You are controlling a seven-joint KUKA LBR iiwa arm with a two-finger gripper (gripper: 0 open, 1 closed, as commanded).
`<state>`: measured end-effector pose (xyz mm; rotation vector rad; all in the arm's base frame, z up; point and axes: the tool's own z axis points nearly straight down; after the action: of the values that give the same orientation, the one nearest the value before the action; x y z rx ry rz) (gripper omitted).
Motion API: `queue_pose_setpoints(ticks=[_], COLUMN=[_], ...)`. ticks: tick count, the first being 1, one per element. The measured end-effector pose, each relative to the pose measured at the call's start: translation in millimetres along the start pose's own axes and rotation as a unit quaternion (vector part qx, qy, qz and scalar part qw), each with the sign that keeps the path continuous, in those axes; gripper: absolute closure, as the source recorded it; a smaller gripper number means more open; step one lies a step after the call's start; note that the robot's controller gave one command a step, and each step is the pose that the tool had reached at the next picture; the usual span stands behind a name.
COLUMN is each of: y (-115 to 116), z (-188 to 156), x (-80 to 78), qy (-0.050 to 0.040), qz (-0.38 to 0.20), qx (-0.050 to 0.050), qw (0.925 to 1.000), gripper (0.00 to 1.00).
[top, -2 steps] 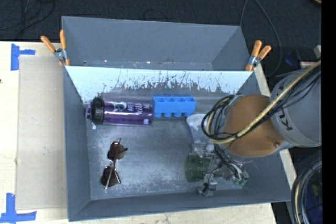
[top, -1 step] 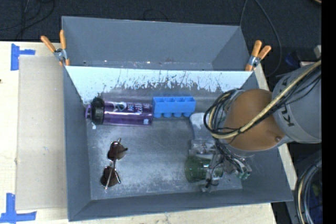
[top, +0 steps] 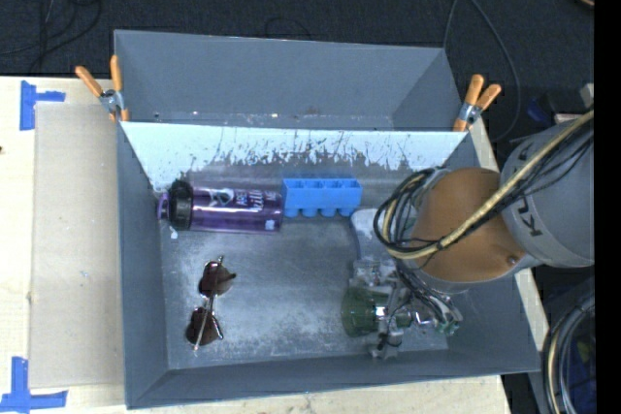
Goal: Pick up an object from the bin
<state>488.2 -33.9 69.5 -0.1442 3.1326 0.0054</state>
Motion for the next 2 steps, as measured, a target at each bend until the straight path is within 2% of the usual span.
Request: queue_pose_setpoints(ticks=[1,2], y=[-1.7,0.3], z=[0.7,1.1], x=[-2.1,0.6], qy=[0.0005,0.0015], qz=[-0.009,0.0], qx=[0.0,-0.001], qw=[1.0,1.0], gripper=[0.0,1.0])
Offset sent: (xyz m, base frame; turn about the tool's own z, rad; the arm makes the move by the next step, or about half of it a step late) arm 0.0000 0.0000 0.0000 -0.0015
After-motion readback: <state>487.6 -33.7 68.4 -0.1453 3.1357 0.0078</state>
